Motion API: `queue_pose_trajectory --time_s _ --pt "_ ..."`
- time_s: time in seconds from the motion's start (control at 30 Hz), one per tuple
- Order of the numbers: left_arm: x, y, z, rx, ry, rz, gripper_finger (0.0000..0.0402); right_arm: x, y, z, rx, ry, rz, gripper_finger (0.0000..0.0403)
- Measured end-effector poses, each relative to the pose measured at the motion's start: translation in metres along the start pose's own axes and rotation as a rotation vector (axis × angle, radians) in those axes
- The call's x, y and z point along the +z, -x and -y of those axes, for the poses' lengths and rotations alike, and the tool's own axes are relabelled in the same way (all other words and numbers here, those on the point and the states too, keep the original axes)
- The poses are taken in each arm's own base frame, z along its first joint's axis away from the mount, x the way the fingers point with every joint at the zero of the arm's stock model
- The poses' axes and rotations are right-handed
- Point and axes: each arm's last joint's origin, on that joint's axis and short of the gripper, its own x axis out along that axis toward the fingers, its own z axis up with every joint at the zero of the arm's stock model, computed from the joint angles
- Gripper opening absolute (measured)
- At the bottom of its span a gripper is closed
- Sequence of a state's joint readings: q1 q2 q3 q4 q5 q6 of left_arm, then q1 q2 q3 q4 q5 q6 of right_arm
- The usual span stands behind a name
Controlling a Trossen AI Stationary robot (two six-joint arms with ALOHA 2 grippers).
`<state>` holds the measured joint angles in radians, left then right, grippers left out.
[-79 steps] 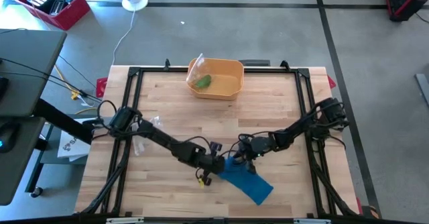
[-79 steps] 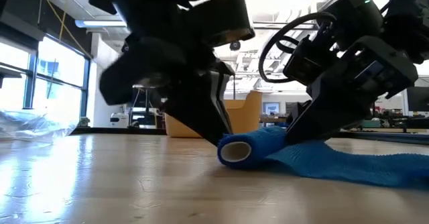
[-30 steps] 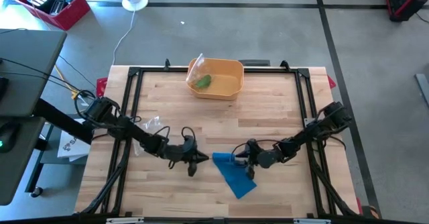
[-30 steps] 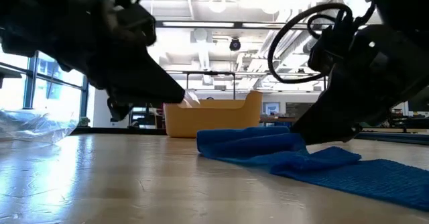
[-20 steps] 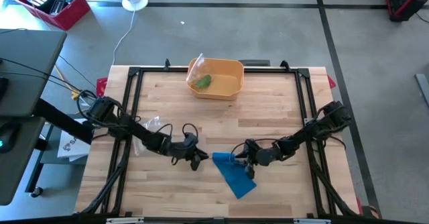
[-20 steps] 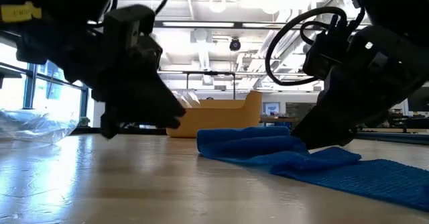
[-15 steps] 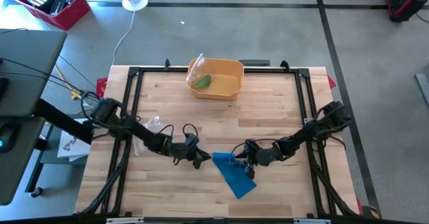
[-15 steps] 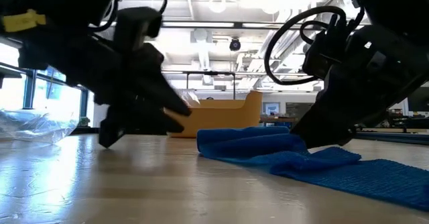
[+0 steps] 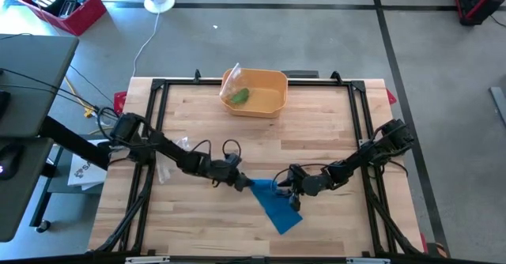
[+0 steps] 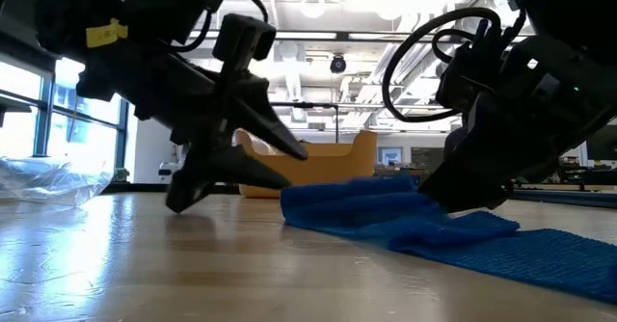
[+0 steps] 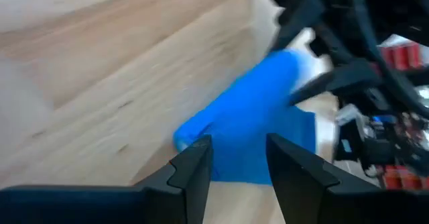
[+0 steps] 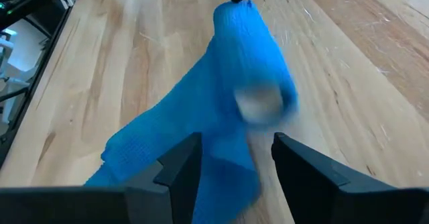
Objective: Roll bandage
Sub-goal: Roll the blue bandage
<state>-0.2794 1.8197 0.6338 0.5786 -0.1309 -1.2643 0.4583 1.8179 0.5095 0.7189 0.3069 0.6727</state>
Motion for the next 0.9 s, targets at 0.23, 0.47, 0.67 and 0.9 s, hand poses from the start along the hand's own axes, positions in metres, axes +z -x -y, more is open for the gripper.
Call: queue_pose_trajectory --time_s 0.23,0.47,0.67,0.9 --pt "0.004 0.014 -0.004 0.125 0.041 -0.056 0.0139 0.001 0.0 0.0 -0.018 0.018 0.018 0.0176" --pt "0.005 0.012 -0.003 0.103 0.112 -0.035 0.0137 0.001 0.0 0.0 -0.022 0.027 0.021 0.0176" --pt "-0.002 0.006 0.003 0.033 0.212 -0.004 0.0136 0.001 0.0 0.0 -0.022 0.048 0.021 0.0176" --pt "-0.012 0.005 0.009 0.116 0.27 0.0 0.0136 0.001 0.0 0.001 -0.045 0.047 0.039 0.0176"
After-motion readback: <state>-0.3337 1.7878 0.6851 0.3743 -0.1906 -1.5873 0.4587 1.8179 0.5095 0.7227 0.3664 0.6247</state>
